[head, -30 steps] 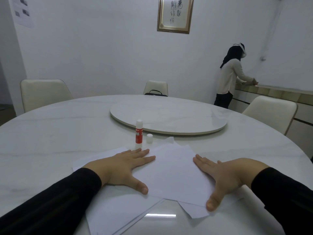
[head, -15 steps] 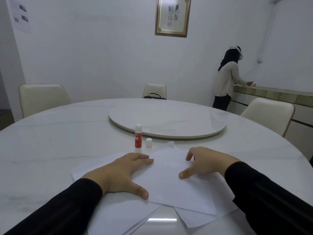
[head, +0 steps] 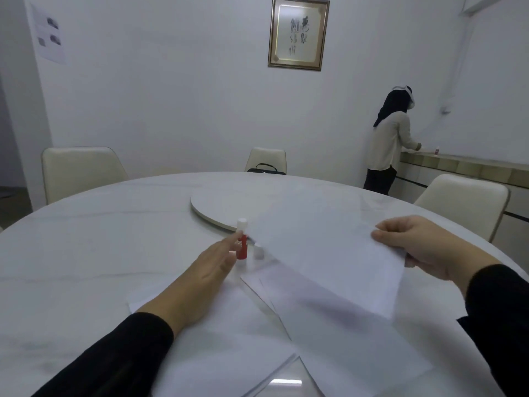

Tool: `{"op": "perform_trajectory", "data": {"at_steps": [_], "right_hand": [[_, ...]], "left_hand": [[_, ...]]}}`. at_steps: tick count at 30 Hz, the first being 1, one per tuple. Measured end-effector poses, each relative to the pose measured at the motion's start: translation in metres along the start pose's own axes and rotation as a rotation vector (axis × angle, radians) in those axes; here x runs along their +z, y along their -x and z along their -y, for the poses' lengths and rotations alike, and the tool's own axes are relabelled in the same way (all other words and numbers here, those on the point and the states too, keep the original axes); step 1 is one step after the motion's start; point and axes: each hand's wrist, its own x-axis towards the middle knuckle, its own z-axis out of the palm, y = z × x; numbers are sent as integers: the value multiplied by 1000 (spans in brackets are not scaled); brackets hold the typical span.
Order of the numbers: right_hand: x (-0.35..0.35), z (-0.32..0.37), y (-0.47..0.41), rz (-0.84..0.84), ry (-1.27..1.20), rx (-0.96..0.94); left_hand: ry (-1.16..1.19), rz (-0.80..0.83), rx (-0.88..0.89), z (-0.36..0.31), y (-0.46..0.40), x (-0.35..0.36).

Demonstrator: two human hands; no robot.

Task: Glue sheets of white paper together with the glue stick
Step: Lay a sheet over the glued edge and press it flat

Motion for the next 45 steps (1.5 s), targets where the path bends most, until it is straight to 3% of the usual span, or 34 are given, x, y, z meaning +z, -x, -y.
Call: {"op": "perform_trajectory", "data": {"at_steps": [6, 12, 18, 23, 25, 27, 29, 31, 33, 36, 39, 41, 45], "right_hand": [[27, -19, -26, -187, -291, 155], [71, -26, -57, -291, -579, 282], [98, -25, -80, -277, -528, 279], [105, -19, -73, -249, -681, 277], [100, -15, -61, -260, -526, 296], [90, -15, -51, -395, -144, 291], [83, -15, -37, -523, 193, 141], [85, -13, -14, -446, 365, -36], [92, -17, 11, -209, 502, -156], [97, -30, 42, 70, 646, -154], [98, -40, 57, 138, 706, -137], [99, -41, 62, 122, 672, -143], [103, -41, 66, 106, 689, -176]], "left_hand": [[-244, 57, -4, -2, 2, 2], [-339, 173, 51, 1, -2, 3], [-338, 204, 59, 4, -2, 3], [-351, 200, 71, 4, -2, 4], [-353, 215, 56, 2, -2, 4], [-378, 184, 56, -7, -3, -1], [-414, 104, 48, -21, 0, -12], [-448, 83, -11, -38, 13, -26], [-436, 220, -126, -53, 25, -22], [-405, 488, -153, -52, 59, 3], [-418, 562, -31, -50, 88, -3], [-443, 548, -47, -50, 97, -16], [-378, 366, -60, -57, 109, -18]]}}
